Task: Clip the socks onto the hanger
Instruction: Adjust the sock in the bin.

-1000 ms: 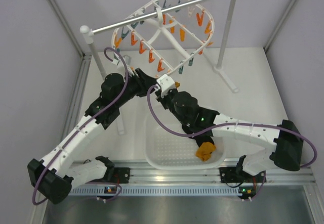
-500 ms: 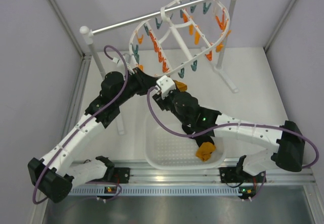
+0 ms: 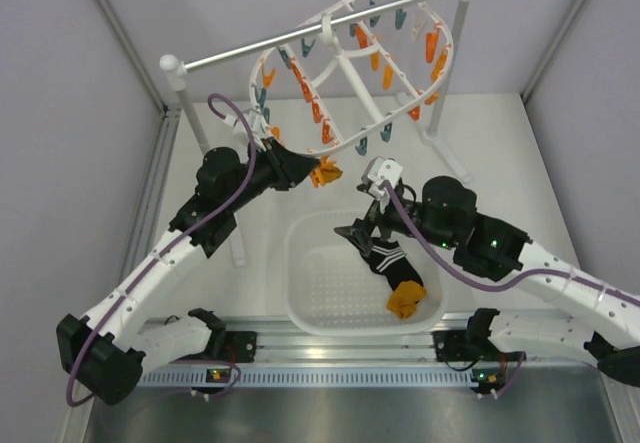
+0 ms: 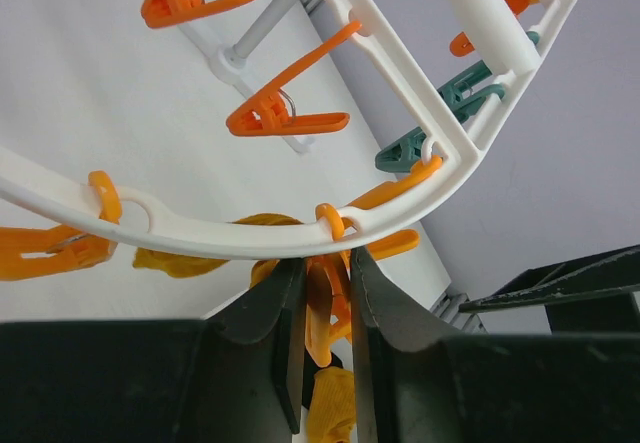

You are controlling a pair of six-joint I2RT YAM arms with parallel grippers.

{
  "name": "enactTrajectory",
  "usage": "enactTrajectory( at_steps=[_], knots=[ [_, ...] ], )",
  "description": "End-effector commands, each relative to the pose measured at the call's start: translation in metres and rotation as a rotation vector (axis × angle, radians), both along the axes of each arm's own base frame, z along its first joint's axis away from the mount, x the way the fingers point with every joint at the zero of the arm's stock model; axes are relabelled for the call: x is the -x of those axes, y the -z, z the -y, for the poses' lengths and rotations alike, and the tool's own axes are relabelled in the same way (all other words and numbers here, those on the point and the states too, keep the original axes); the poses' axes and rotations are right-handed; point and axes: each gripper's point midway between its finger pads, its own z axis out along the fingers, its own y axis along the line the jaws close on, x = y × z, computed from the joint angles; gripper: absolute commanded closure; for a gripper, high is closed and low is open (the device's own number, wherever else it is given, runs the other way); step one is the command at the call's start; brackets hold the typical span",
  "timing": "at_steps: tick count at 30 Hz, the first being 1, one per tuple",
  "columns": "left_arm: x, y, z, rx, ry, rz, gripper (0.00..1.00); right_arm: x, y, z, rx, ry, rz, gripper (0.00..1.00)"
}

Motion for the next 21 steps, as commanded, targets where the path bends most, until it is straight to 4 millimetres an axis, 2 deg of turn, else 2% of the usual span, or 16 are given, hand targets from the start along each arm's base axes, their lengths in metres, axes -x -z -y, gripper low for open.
enactTrajectory(
  at_steps=[1, 5, 7, 8, 9, 11, 12, 14, 15, 18, 21],
  knots=[
    [0.021, -0.026, 0.011, 0.039, 0.131, 0.146, 1.00, 0.029, 0.030, 0.009, 0.074, -0.136, -0.160, 0.00],
    [0.023, -0.020, 0.014, 0.012, 0.164, 0.193, 1.00, 0.030, 0.064, 0.028, 0.189, -0.164, -0.260, 0.03],
    [0.025, -0.020, 0.014, 0.001, 0.175, 0.228, 1.00, 0.026, 0.078, 0.033, 0.236, -0.173, -0.300, 0.08],
    [0.027, -0.020, 0.015, 0.008, 0.188, 0.245, 1.00, 0.024, 0.084, 0.037, 0.274, -0.185, -0.289, 0.12],
    [0.028, -0.020, 0.015, 0.014, 0.189, 0.245, 1.00, 0.027, 0.096, 0.041, 0.323, -0.196, -0.318, 0.21],
    [0.031, -0.020, 0.016, 0.033, 0.204, 0.244, 1.00, 0.030, 0.105, 0.045, 0.375, -0.225, -0.314, 0.28],
    [0.032, -0.018, 0.017, 0.034, 0.209, 0.244, 1.00, 0.037, 0.114, 0.048, 0.411, -0.254, -0.344, 0.35],
    [0.035, -0.016, 0.016, 0.035, 0.216, 0.263, 1.00, 0.040, 0.125, 0.052, 0.454, -0.279, -0.341, 0.41],
    [0.035, -0.015, 0.016, 0.036, 0.214, 0.266, 1.00, 0.048, 0.138, 0.056, 0.508, -0.315, -0.364, 0.44],
    [0.037, -0.007, 0.017, 0.037, 0.224, 0.254, 1.00, 0.060, 0.161, 0.057, 0.599, -0.399, -0.358, 0.45],
    [0.039, 0.001, 0.018, 0.017, 0.241, 0.254, 1.00, 0.083, 0.181, 0.052, 0.656, -0.503, -0.405, 0.39]
  ],
)
